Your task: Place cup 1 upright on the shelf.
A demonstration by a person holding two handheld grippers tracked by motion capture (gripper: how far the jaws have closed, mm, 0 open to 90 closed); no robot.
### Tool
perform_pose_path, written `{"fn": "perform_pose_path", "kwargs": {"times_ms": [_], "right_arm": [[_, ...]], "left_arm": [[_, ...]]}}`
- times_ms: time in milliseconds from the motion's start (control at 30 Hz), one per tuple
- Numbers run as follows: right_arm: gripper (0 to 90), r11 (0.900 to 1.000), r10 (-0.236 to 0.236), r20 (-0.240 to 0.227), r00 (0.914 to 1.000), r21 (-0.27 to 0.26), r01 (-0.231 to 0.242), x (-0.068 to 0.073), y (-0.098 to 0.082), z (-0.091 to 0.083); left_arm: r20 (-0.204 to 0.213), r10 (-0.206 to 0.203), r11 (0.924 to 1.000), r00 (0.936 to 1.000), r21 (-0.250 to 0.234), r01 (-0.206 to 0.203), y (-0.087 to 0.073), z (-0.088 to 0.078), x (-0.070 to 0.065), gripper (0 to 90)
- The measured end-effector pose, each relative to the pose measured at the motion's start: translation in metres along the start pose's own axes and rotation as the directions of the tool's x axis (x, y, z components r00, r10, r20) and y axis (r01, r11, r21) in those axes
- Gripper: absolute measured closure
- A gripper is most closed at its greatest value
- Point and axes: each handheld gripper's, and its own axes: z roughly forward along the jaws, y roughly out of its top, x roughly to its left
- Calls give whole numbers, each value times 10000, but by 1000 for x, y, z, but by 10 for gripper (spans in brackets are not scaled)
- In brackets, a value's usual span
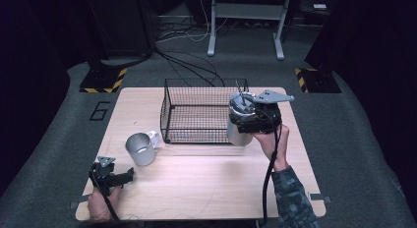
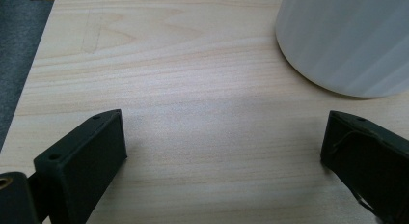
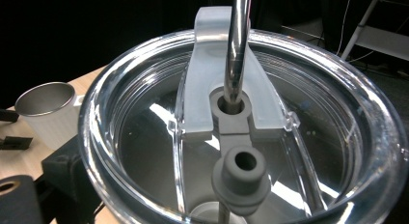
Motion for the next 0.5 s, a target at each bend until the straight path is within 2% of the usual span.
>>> {"fn": "perform_pose_path", "kwargs": {"times_ms": [500], "right_arm": [[33, 9999, -9, 79, 10000, 101, 8, -8, 13, 14]], "left_arm": [[-1, -7, 10000, 10000, -20, 7, 0, 0, 0, 19]]}}
